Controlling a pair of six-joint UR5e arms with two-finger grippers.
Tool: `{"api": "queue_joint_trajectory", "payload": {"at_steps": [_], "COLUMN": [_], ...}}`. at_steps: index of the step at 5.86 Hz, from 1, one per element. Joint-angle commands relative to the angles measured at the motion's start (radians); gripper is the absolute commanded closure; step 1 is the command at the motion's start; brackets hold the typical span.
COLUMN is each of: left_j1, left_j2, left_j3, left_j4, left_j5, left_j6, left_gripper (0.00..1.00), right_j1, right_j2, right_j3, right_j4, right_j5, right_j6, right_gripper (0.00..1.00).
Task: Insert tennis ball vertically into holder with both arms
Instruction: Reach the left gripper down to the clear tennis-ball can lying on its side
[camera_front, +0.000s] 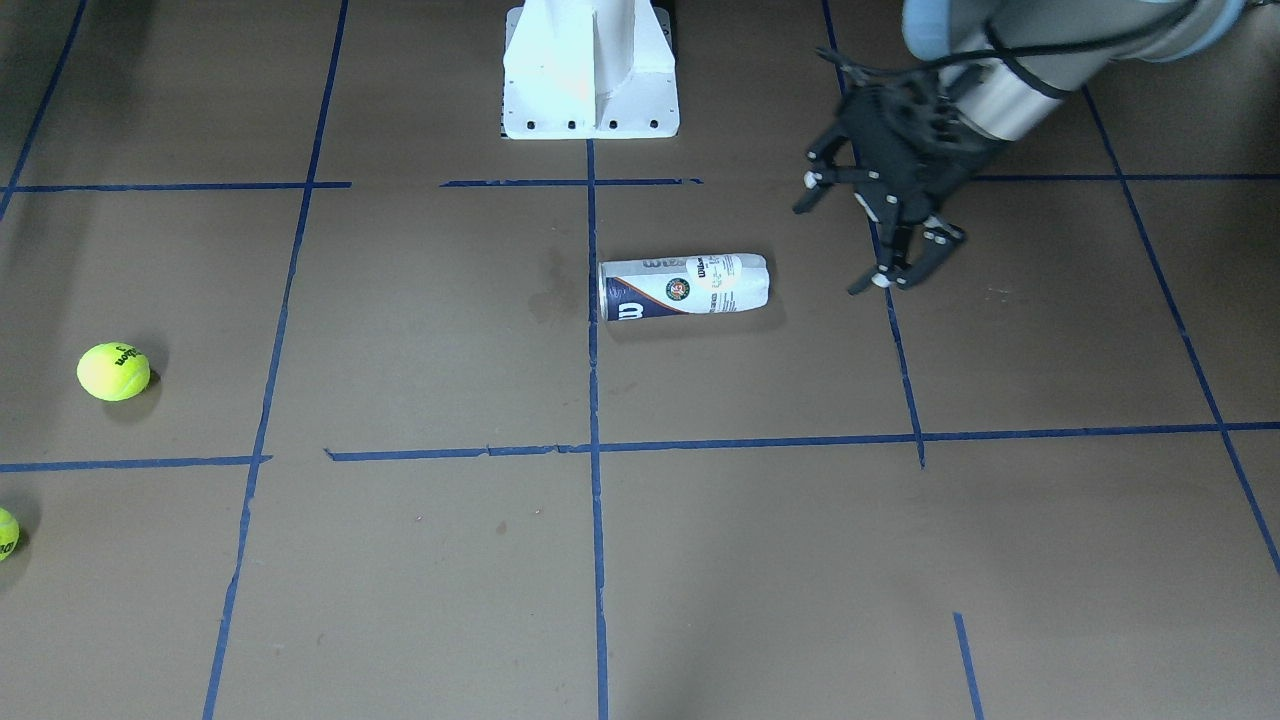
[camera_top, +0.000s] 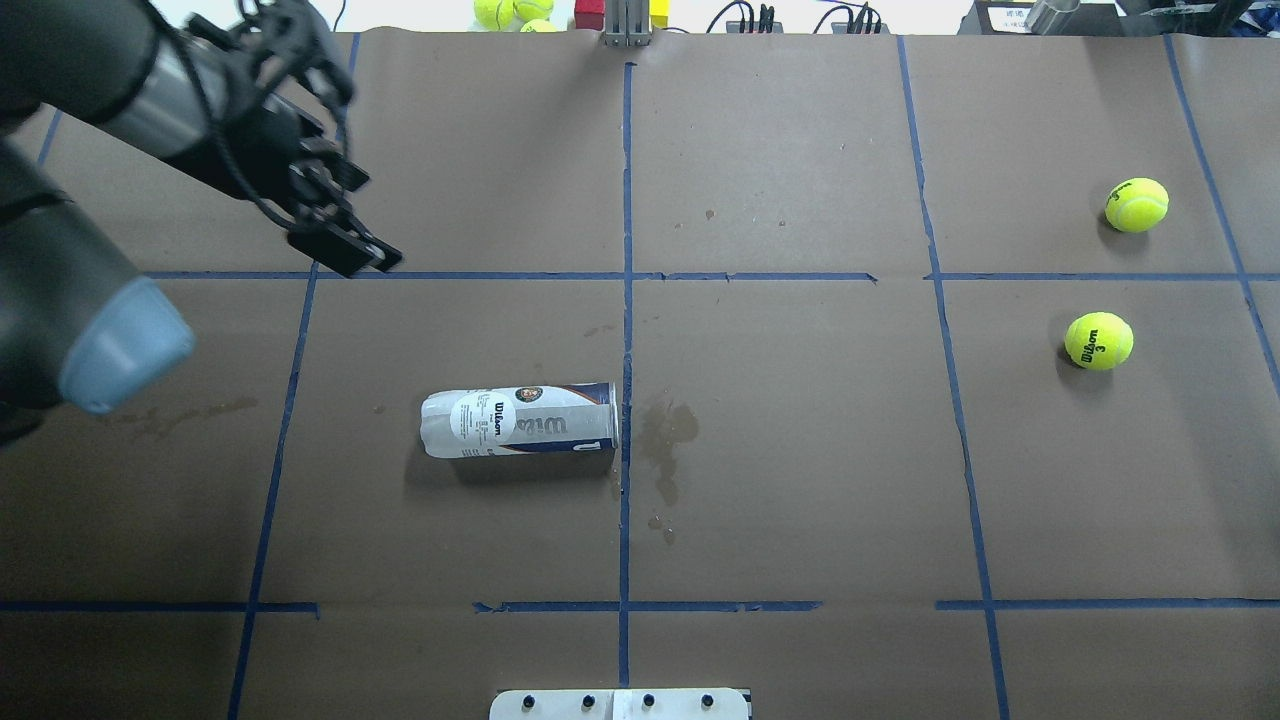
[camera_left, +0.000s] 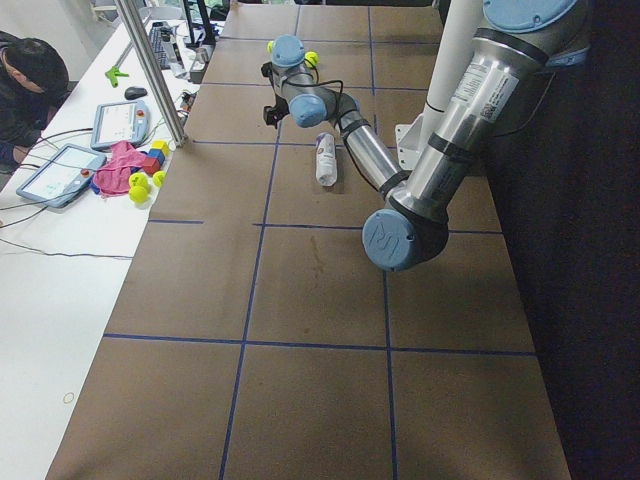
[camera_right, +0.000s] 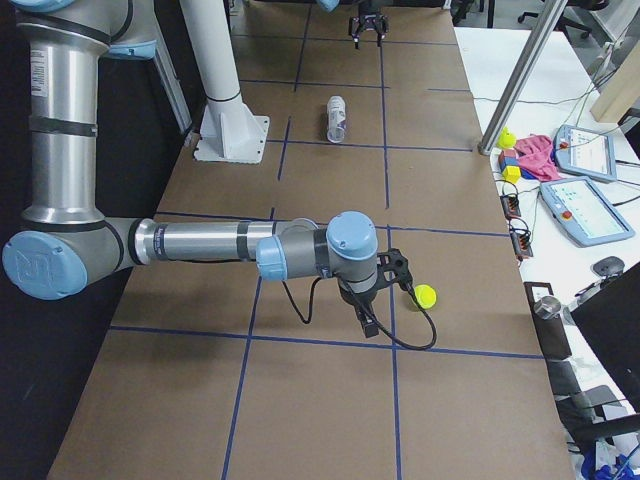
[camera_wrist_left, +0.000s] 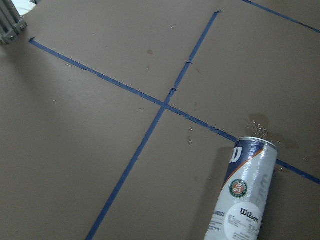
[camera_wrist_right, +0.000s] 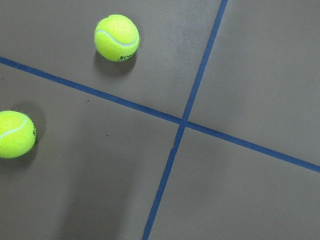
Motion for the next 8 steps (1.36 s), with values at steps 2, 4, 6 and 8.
{"api": "queue_joint_trajectory", "payload": {"at_steps": [2, 4, 6, 8], "left_j1": [0.237, 0.364, 0.450, 0.467], "left_j2": [-0.178, -0.240, -0.307, -0.389], "left_j3": [-0.003, 0.025, 0.153, 0.291], "left_j4": [0.341, 0.509, 0.511, 0.509], "left_j5": [0.273, 0.462, 0.556, 0.582], "left_j6": [0.051, 0.191, 0.184, 0.178], "left_gripper": [0.00, 0.00, 0.00, 0.00], "right_j1": [0.000, 0.000, 0.000, 0.000], "right_j2": [-0.005, -0.005, -0.006, -0.008], "right_j3": [0.000, -0.003, -0.008, -0.009], "right_j4": [-0.001, -0.001, -0.001, 0.001], "right_j5": [0.000, -0.001, 0.000, -0.001], "right_j6": [0.000, 0.000, 0.000, 0.000], "right_gripper": [0.00, 0.00, 0.00, 0.00]}}
